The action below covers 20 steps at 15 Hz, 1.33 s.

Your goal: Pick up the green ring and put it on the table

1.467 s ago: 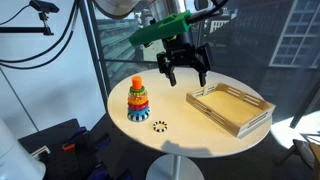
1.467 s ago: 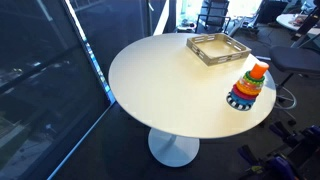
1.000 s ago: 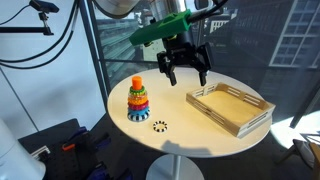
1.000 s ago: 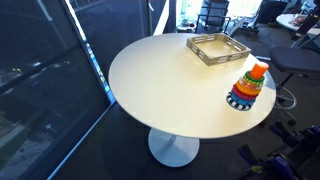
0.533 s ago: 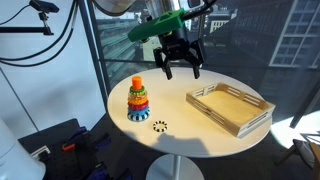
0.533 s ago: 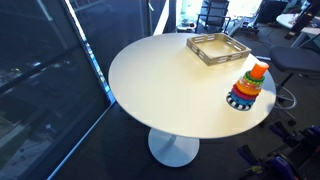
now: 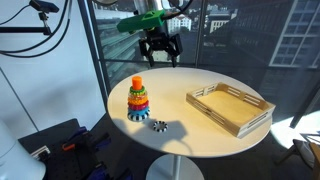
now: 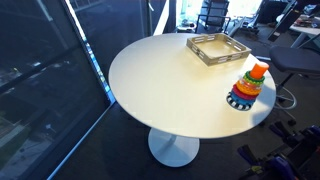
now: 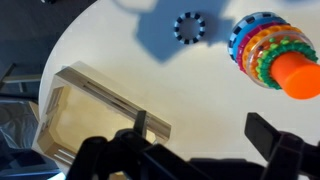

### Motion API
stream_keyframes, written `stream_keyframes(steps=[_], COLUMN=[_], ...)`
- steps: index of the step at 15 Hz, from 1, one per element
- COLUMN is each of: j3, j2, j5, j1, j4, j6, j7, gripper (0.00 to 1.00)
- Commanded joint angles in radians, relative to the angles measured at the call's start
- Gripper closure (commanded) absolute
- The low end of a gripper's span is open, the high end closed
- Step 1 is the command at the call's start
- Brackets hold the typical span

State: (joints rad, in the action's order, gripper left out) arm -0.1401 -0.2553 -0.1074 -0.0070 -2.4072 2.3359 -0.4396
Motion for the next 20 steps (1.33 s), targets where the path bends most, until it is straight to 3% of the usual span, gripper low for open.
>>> stream_keyframes(steps=[1, 9, 18, 20], j3=[0.021, 0.070, 0.129, 0.145], j2=[-0.030, -0.068, -0.073, -0.077], j5=[0.042, 0.041, 0.146, 0.127], j1=[0.022, 0.041, 0.063, 0.057], j4=[0.015, 0.004, -0.051, -0.067], j6=[-0.109, -0.312, -0.250, -0.212], j7=[-0.026, 0.032, 0.223, 0.275], gripper=[0.00, 0.00, 0.00, 0.00])
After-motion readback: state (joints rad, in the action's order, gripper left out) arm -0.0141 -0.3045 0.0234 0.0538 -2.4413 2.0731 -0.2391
